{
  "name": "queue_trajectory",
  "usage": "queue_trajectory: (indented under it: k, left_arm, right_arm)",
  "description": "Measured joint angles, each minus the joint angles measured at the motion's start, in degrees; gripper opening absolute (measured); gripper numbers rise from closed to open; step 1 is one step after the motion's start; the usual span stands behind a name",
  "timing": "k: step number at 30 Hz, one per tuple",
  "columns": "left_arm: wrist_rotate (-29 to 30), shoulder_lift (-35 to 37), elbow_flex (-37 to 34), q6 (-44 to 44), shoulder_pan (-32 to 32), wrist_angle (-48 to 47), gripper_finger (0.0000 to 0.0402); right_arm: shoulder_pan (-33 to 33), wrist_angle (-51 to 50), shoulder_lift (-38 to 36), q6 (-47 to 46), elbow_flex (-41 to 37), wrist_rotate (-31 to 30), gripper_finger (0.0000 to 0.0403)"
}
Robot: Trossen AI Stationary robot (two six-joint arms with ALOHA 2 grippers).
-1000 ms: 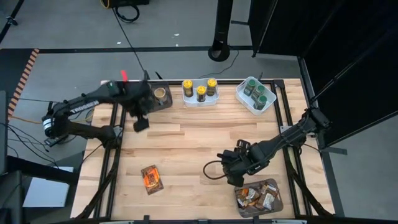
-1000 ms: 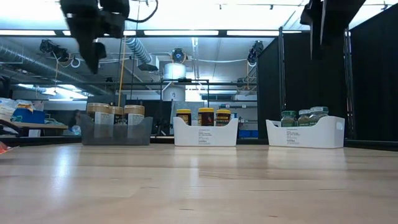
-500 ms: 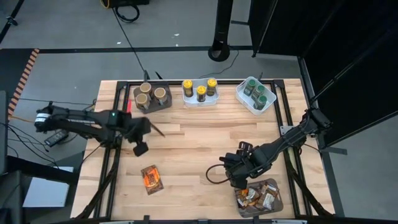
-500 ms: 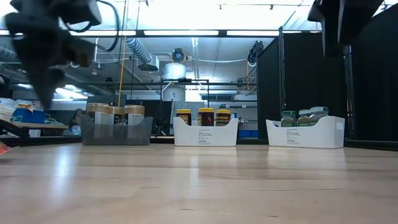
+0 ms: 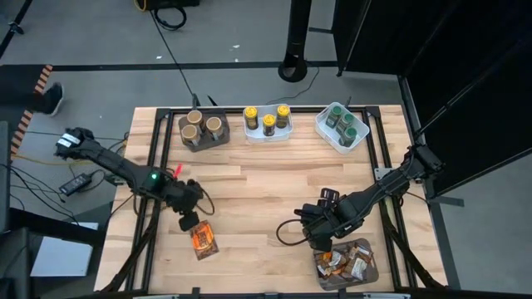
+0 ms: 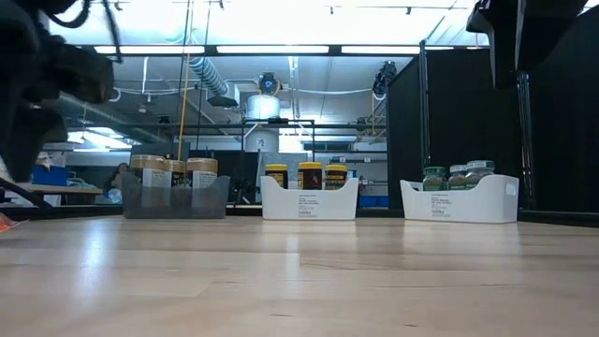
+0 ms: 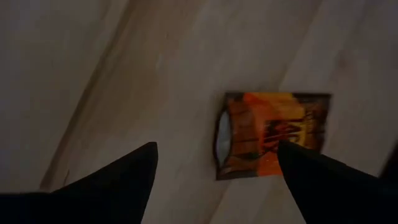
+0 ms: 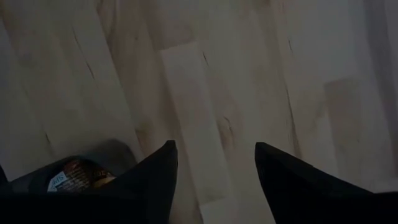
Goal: Sort spices by type
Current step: Put the orange seasoning pack into the bottom black bin
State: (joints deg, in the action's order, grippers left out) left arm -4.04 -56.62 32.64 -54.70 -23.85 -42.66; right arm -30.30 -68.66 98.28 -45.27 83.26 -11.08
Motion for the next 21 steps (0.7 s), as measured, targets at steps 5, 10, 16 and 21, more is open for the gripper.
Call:
queue_trajectory:
  k: [5, 10, 16, 21]
  left_arm:
    - [3.6, -6.3, 0.0, -2.6, -5.0, 0.0, 0.0337]
    - [5.7, -12.9, -0.1, -2.7, -6.2, 3.6, 0.0337]
    - [3.5, -18.3, 0.0, -2.3, -6.3, 12.3, 0.0327]
    - [2.7, -18.7, 0.0, -2.6, -6.3, 13.8, 0.0267]
  right_arm:
    - [0.0, -0.2, 0.0, 0.0, 0.0, 0.0, 0.0220]
    - [0.0, -0.3, 0.0, 0.0, 0.0, 0.0, 0.0218]
    - [-0.1, -0.7, 0.0, 0.0, 0.0, 0.0, 0.0215]
    - [-1.0, -0.8, 0.0, -0.2, 0.0, 0.0, 0.0215]
